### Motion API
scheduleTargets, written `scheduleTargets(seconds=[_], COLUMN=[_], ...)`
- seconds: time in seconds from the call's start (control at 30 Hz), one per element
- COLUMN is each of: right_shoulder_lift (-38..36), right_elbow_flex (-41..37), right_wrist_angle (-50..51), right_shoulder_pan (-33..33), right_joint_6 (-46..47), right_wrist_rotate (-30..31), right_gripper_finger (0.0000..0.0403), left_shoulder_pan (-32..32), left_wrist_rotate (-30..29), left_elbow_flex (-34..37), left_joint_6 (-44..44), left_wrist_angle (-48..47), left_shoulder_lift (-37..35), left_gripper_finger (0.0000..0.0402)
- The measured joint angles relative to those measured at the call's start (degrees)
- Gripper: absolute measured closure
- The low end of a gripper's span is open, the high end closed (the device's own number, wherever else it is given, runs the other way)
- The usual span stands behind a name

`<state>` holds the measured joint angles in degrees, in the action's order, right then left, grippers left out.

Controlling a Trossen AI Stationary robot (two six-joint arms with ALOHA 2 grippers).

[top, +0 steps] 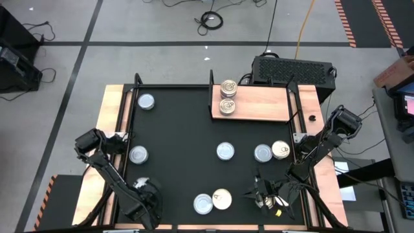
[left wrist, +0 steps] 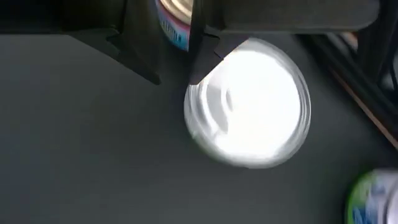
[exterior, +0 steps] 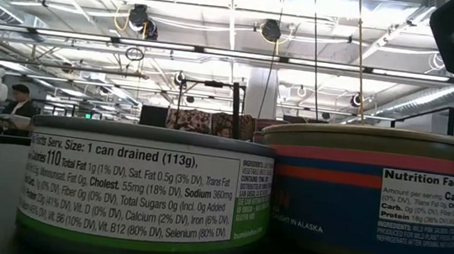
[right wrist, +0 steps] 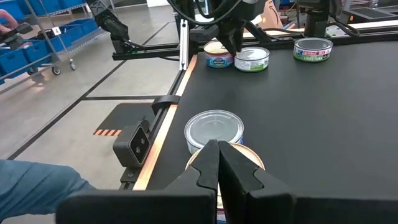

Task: Stack canned seafood by type on shelf
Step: Stack the blue-pink tuna can on top of the bottom blue-pink tuna can on the shelf

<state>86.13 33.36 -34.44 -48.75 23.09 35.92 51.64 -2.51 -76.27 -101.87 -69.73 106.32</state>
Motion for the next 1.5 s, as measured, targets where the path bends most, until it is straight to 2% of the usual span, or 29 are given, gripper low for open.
scheduleTargets(seconds=[0.2, 0.3, 0.37, 0.43, 0.53, 0.6, 1.0, 1.1, 1.5], right_shoulder_lift=[0.00, 0.00, 0.00, -0.02, -0.02, -0.02, -0.04, -0.04, -0.04], right_elbow_flex=[0.00, 0.00, 0.00, 0.00, 0.00, 0.00, 0.00, 0.00, 0.00], right_wrist_angle=[0.00, 0.00, 0.00, 0.00, 0.00, 0.00, 0.01, 0.53, 1.05], right_shoulder_pan=[0.00, 0.00, 0.00, 0.00, 0.00, 0.00, 0.00, 0.00, 0.00], right_joint_6=[0.00, 0.00, 0.00, 0.00, 0.00, 0.00, 0.20, 0.20, 0.20], right_wrist_rotate=[0.00, -0.01, -0.02, -0.02, -0.02, -0.02, -0.02, -0.03, -0.03], right_gripper_finger=[0.0403, 0.0403, 0.0403, 0.0403, 0.0403, 0.0403, 0.0403, 0.0403, 0.0403], left_shoulder_pan=[-0.42, -1.14, -1.99, -3.07, -4.22, -4.46, -2.27, -1.32, -0.63], left_wrist_rotate=[-7.14, -7.58, -3.85, 2.72, 11.90, 13.69, 13.10, 14.70, 16.60], left_elbow_flex=[0.00, 0.00, 0.00, 0.00, -0.11, -0.84, -3.10, -3.10, -3.39], left_joint_6=[2.42, 3.44, 3.42, 3.32, -1.82, -5.79, -17.47, -18.93, -17.07], left_wrist_angle=[0.34, 0.35, 0.69, 0.75, 0.74, 0.66, 0.22, 0.62, -0.20], left_shoulder_lift=[0.00, 0.00, 0.00, 0.00, 0.00, 0.00, 1.16, 2.56, 7.53], left_gripper_finger=[0.0250, 0.0203, 0.0176, 0.0161, 0.0157, 0.0160, 0.0183, 0.0183, 0.0183])
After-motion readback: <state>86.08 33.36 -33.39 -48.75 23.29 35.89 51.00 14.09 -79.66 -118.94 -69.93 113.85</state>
